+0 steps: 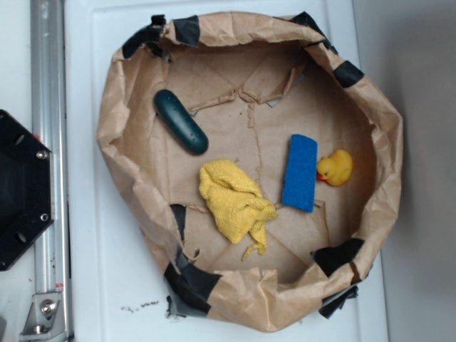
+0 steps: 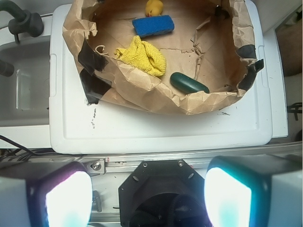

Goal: Grab the plastic pickle.

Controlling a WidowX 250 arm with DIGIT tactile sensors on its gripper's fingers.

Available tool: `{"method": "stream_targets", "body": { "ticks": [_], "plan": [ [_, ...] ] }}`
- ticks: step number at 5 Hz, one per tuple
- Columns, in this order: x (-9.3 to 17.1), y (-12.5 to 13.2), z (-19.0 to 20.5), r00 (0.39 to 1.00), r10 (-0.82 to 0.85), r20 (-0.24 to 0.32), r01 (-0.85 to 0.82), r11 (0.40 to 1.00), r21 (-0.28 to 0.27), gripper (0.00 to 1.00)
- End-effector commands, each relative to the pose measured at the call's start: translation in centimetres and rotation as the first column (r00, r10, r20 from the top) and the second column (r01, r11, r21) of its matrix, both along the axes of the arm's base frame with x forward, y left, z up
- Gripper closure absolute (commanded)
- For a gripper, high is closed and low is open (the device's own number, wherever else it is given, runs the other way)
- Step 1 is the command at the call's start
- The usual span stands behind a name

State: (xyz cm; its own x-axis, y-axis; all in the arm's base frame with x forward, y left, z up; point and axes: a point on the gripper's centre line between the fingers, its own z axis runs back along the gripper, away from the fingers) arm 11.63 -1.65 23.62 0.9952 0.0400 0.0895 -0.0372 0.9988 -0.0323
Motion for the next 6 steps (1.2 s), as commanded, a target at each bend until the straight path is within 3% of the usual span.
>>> {"method": "stream_targets", "body": {
  "ticks": [1,2,3,4,6],
  "plan": [
    [0.0,0.0,0.0,1.0,0.0,0.0,0.0,1.0,0.0,0.0],
    [5.0,2.1,-1.4,0.99,-0.097,-0.103,0.1,0.995,0.025,0.0],
    [9.3,3.3,-3.7,0.971,-0.183,-0.152,0.194,0.979,0.06,0.0],
    [11.4,4.1,-6.6,0.944,-0.261,-0.202,0.288,0.95,0.121,0.0],
    [11.4,4.1,-6.6,0.944,-0.261,-0.202,0.288,0.95,0.121,0.0]
  ]
}}
